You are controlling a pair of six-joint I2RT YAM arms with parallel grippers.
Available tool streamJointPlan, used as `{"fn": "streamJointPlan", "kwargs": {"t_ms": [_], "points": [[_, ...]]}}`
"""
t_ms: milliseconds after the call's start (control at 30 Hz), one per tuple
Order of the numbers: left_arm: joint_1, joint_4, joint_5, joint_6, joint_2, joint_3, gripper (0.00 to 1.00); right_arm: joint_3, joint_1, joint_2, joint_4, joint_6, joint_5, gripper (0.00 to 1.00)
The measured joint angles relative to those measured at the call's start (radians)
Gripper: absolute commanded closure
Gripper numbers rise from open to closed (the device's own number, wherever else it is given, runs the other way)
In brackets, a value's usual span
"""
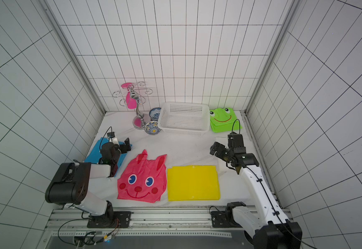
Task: Put the folded raincoat in the basket
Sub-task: Adjust the raincoat at the center of the board.
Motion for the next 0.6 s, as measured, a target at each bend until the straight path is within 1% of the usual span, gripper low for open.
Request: {"fn": "streamJointPlan", "kwargs": {"t_ms": [100,233,333,400,467,500,600], "points": [[-0.002,-0.015,0.038,0.017,-0.017,0.0,0.02,-0.002,0.033,0.039,-0.069,-0.019,-0.01,0.04],[-0.003,-0.04,0.08,0.034,-0.055,0.003,0.02,-0.002,0.068,0.104,-0.101,-0.025,-0.02,0.05],[-0.016,-0.215,0.112,0.068,-0.132,0.07,0.02,-0.002,0.076,0.162,-0.118,-0.015,0.01,0.05],[-0.038,-0.378,0.136,0.09,-0.175,0.174,0.03,-0.006,0.077,0.19,-0.125,0.002,0.038,0.05],[-0.059,-0.542,0.169,0.114,-0.187,0.301,0.03,-0.025,0.077,0.193,-0.121,0.013,0.048,0.08],[-0.071,-0.628,0.191,0.133,-0.189,0.367,0.03,-0.037,0.077,0.193,-0.118,0.016,0.047,0.09],[-0.118,-0.851,0.265,0.199,-0.198,0.489,0.03,-0.074,0.077,0.198,-0.102,0.021,0.013,0.11]]}}
